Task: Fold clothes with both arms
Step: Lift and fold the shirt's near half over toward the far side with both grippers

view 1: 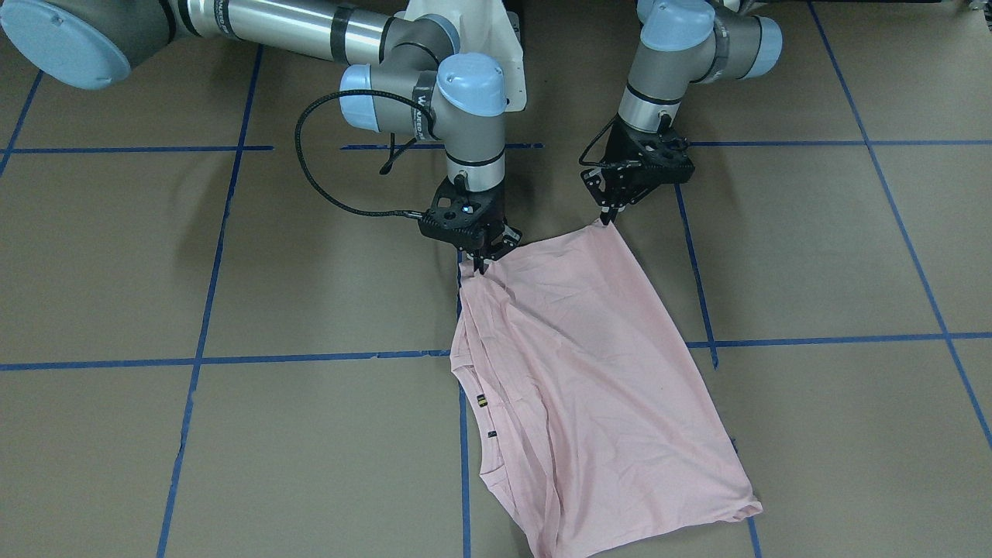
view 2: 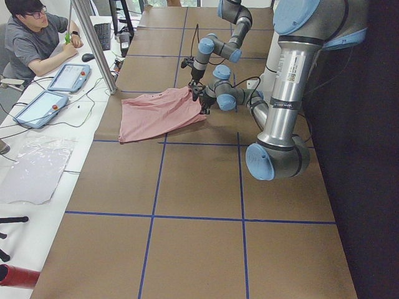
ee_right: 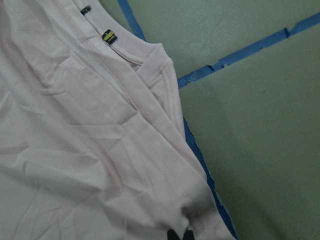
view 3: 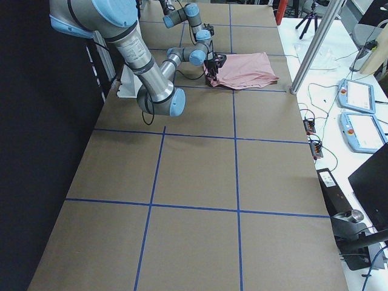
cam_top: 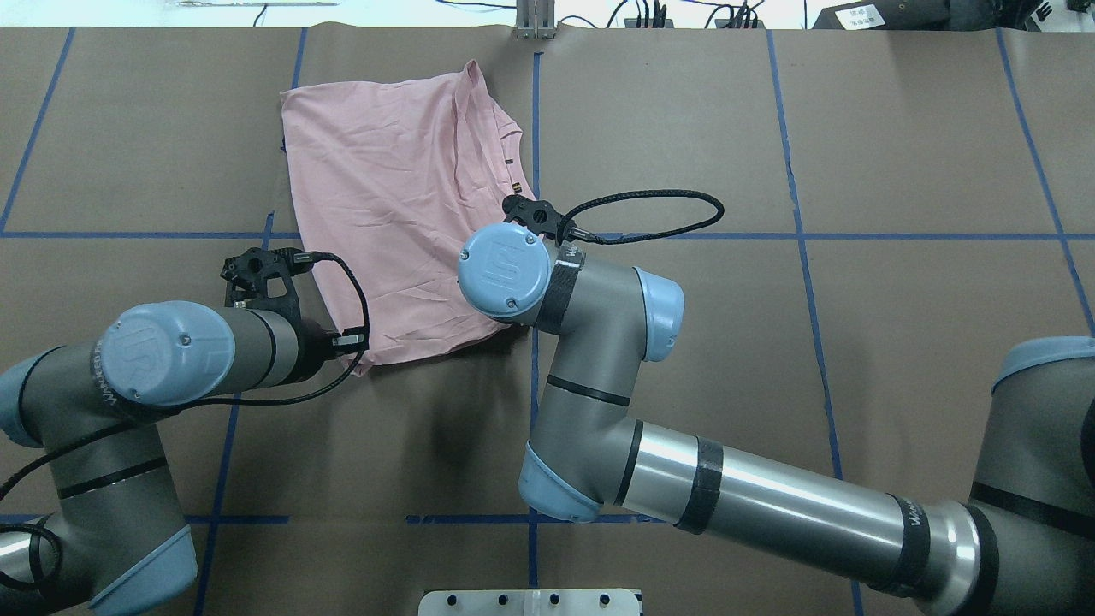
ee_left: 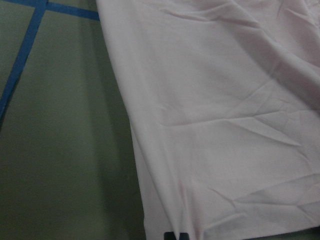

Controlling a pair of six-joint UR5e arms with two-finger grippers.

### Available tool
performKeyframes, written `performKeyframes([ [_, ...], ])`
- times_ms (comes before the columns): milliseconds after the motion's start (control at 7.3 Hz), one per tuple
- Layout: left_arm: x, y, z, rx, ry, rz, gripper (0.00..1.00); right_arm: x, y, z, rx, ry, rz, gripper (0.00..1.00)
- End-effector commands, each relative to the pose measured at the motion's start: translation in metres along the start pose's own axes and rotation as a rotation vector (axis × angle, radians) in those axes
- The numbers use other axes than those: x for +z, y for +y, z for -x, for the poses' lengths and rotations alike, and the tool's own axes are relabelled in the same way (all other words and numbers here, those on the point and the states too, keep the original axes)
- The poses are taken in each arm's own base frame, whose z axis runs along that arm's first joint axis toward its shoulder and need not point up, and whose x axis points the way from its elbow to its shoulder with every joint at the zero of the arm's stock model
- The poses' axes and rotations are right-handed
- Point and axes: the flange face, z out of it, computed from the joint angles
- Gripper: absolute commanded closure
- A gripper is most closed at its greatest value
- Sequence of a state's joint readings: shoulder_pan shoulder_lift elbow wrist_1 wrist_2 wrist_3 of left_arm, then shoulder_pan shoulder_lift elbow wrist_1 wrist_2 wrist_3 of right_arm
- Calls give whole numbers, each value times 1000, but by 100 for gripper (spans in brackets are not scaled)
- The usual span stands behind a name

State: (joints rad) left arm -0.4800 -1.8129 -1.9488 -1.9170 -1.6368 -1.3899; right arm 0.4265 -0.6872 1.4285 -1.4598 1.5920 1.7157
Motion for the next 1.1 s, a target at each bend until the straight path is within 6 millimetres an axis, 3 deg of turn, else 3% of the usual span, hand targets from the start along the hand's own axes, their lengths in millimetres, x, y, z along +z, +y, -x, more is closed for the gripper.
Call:
performKeyframes([
  [0, -39, -18, -4, 59, 33, 15, 100, -53, 0, -26, 0, -23, 6, 100],
  [137, -62, -16, -13, 58, 37, 41, 100, -89, 18, -41, -15, -11, 24, 100],
  [411, -119, -7, -27, 64, 93, 91, 100, -136, 45, -78, -7, 9, 57, 100],
  [685, -198, 11, -33, 26, 138, 154, 100, -199, 85, -126, -25, 11, 72, 100],
  [822, -215, 20, -45, -19, 151, 185, 100, -218, 102, -140, -7, 28, 84, 100],
  [959, -208, 37, -51, -9, 143, 219, 100, -222, 109, -144, -17, 29, 80, 100],
])
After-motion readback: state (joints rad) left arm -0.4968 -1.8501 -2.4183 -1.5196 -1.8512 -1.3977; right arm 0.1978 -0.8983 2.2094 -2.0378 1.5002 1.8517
